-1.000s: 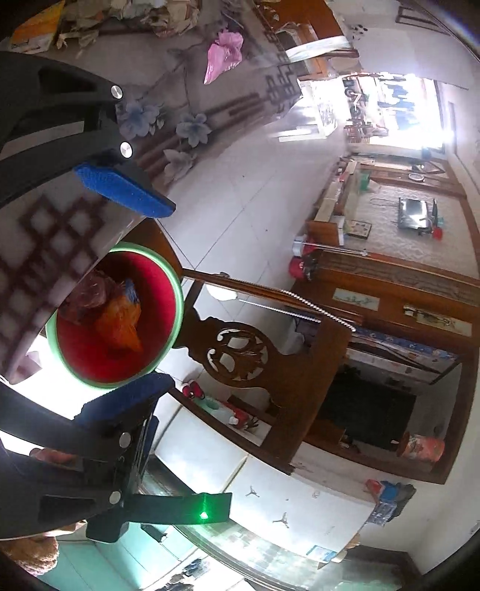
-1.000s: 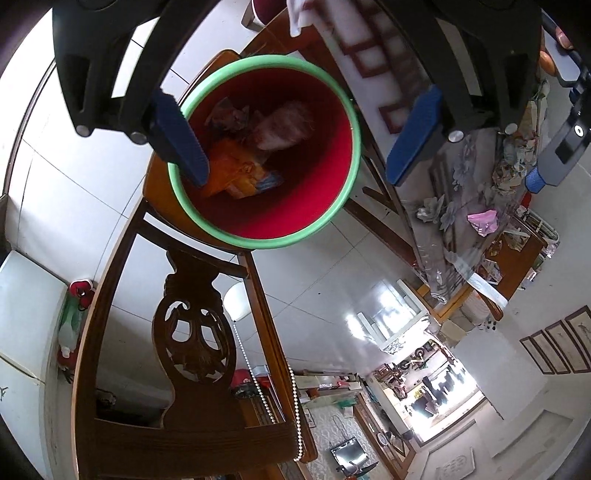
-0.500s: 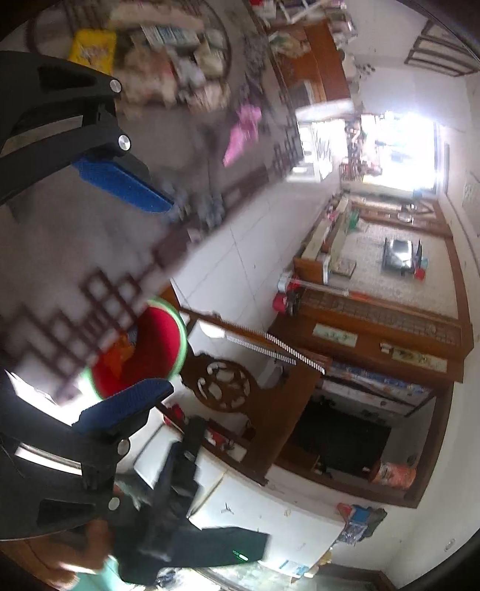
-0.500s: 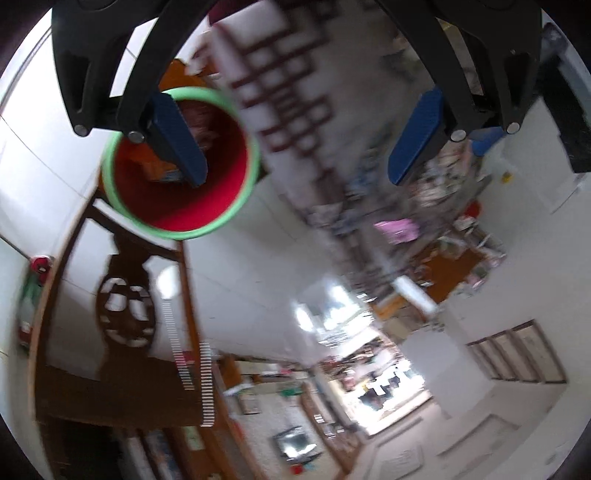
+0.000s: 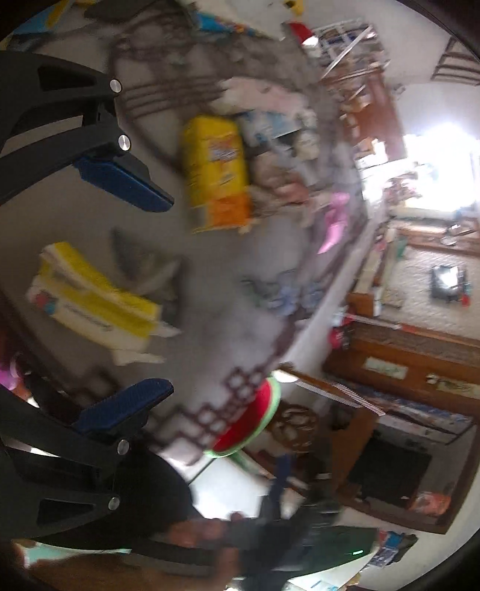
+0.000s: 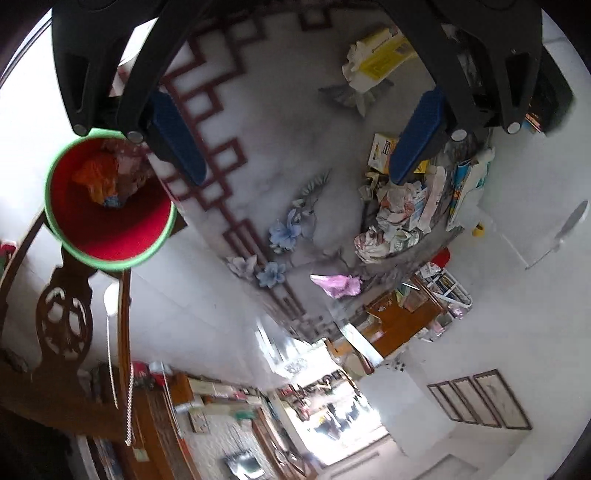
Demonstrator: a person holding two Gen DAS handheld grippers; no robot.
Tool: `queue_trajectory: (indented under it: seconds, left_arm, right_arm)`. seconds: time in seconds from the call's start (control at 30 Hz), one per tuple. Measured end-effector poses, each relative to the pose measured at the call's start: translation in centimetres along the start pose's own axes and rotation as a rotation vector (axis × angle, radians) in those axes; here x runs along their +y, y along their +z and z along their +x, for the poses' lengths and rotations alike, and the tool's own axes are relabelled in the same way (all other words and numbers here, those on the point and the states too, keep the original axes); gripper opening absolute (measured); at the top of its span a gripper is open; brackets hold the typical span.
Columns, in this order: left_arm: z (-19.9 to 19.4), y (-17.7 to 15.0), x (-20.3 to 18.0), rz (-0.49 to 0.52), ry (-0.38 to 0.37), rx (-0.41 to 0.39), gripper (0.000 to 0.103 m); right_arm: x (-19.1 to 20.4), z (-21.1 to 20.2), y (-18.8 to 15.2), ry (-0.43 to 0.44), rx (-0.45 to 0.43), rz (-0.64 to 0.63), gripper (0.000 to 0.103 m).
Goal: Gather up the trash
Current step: 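Grasp the yellow paper carton with the left gripper and lift it, then hold the yellow carton with the left gripper while the right gripper grasps crumpled paper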
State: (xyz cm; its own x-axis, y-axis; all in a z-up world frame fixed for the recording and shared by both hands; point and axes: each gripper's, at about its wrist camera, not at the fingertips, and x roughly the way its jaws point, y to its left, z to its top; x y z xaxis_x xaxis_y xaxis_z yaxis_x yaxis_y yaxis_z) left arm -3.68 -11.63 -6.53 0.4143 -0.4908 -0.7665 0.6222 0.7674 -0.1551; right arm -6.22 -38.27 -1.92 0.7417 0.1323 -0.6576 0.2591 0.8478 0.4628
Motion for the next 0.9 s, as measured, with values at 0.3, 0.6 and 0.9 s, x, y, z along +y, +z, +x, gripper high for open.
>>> queue_trajectory:
  seconds: [0.3,0.6,0.9]
  left_arm:
    - [5.4,-2.9,-2.5,0.102,-0.013,0.173,0.087]
    - [7.7,-3.9,-1.9,0.064,0.035,0.221,0.06]
    - [3.0,-2.4,3.5,-0.22,0.061,0.005,0.039]
  right_arm:
    - [0.8,0.4,-0.2,-0.017,0.017,-0.029,0.098]
    - [0.5,0.8,-0.2,-0.009,0.037,-0.017,0.098]
    - [2.4,2.8,0.2,-0.065,0.104,-0.096,0.098]
